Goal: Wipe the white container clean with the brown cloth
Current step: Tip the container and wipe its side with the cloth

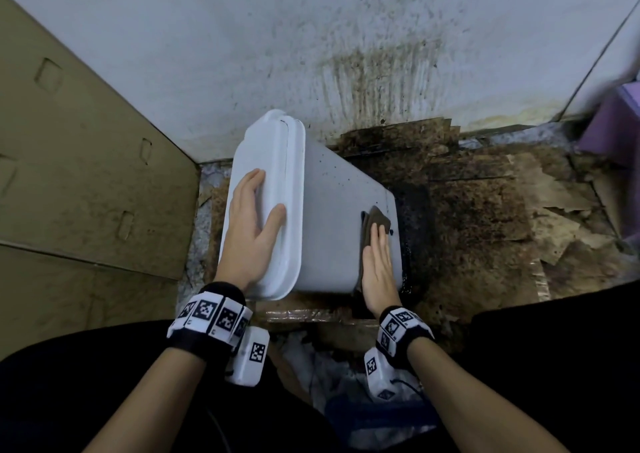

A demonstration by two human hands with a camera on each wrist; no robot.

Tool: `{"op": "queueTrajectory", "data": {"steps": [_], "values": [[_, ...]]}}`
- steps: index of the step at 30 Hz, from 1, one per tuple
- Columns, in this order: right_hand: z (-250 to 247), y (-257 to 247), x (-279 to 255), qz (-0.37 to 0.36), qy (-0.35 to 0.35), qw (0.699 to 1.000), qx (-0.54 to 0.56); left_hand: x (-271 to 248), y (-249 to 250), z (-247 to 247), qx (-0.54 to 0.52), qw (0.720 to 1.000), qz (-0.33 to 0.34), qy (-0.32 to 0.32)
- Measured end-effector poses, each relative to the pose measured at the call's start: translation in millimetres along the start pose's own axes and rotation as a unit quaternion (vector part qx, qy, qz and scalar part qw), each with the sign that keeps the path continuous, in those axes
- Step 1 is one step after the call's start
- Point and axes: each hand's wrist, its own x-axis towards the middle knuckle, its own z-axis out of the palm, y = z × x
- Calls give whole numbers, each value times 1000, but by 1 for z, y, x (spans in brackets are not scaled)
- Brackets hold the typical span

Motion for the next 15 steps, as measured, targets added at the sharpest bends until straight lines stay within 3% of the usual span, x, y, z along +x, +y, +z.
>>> {"op": "queueTrajectory", "data": {"steps": [6,12,15], "values": [[9,-35,-10,20,10,999,35,0,1,0,13,1000,6,-4],[22,-95,-31,-93,-13,994,51,0,-1,1,17,1000,11,0],[25,-102,-38,-126,-10,992,27,0,0,2,17,1000,14,-1]]}}
